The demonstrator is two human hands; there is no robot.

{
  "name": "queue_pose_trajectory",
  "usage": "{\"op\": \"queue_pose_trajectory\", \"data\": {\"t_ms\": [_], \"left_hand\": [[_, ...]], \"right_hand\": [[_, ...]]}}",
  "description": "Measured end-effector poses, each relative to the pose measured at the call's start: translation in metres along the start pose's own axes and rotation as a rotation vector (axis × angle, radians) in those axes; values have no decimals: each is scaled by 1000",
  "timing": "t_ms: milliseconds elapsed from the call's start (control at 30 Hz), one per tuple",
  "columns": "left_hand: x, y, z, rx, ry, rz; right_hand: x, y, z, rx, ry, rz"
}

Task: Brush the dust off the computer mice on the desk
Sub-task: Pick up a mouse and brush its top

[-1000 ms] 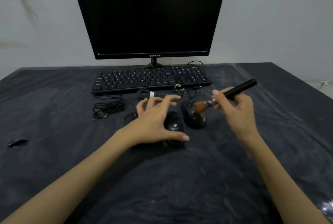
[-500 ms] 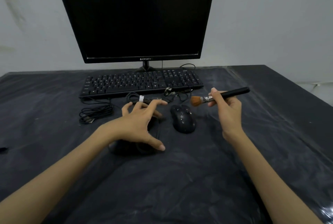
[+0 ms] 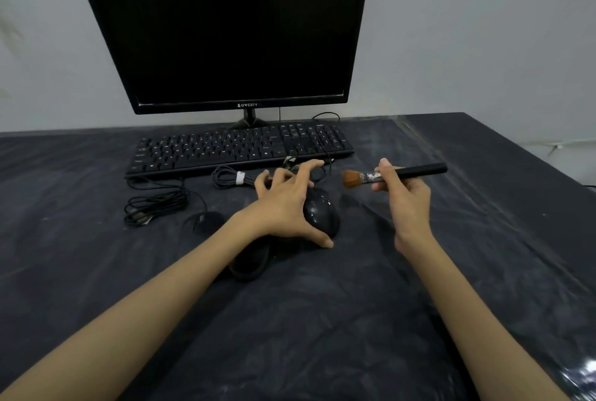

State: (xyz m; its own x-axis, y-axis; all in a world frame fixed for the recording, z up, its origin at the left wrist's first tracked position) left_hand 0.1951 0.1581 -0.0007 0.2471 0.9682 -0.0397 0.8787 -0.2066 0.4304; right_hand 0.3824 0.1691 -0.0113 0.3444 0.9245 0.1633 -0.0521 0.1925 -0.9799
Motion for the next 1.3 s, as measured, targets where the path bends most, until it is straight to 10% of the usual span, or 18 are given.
{"op": "queue_pose_trajectory", "data": {"t_ms": [667,833,1033,1200,1300], "left_hand": [[-33,-22,-12,-25,-43,10],[-31,-22,-14,-16,-38,4],[-30,-24,-13,-9,-45,8],[-32,-23,-14,13,-57,22],[-34,-25,-15,-4,-74,28]], "right_hand": [[-27,-3,30,-124,-324,-138],[-22,-8,32,-775,-272,-408],[-27,-8,28,-214,-345,-213],[-23,-10,30,-704,-285,-356],[-28,-19,24,-389,-265,-318]]}}
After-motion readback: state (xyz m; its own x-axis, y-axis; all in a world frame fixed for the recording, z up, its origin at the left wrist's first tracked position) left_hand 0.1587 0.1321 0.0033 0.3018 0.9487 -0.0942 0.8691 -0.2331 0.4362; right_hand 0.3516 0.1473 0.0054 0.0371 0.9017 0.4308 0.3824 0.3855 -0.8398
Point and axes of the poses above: each hand's wrist, its own x-axis towards the middle knuckle, its own z-axis out of the palm, y = z × x, the point moved 6 cm from there along x, towards the middle knuckle, and after that the axes turned 4 degrees about -z, right-handed, at the moved point
